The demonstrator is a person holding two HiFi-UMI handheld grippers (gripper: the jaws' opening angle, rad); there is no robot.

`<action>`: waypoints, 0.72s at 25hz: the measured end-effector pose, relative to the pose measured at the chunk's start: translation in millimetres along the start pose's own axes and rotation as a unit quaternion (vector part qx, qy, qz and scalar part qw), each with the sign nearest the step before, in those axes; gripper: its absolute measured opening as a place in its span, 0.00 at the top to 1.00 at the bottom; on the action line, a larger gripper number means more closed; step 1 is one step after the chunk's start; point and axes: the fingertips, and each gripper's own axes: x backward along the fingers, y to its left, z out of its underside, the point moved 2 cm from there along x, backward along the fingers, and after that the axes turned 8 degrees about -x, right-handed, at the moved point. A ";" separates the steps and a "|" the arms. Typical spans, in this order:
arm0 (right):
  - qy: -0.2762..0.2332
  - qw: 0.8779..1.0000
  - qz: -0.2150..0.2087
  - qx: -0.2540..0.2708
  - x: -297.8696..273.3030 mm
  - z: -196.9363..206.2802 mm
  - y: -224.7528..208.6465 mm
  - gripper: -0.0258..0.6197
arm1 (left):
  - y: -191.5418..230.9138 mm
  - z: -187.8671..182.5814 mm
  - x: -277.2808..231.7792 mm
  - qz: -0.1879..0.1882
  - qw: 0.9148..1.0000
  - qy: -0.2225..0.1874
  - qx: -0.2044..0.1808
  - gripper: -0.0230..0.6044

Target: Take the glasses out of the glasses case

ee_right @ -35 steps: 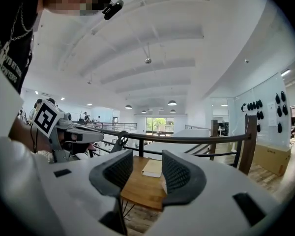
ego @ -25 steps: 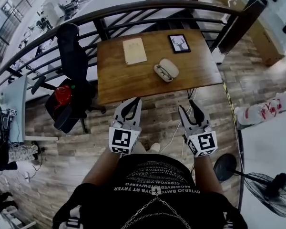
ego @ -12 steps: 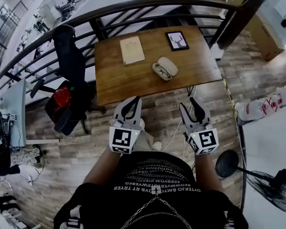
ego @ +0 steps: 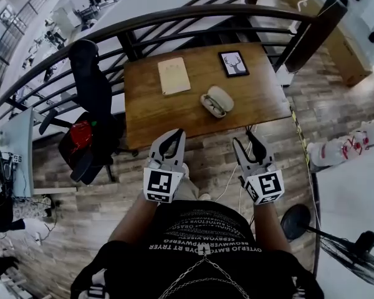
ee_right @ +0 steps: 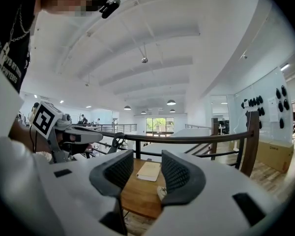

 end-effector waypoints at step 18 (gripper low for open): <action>0.018 1.000 0.014 -0.017 -81.8 -11.2 -46.2 0.70 | 40.8 2.1 -92.3 0.036 0.999 0.022 -0.001 0.92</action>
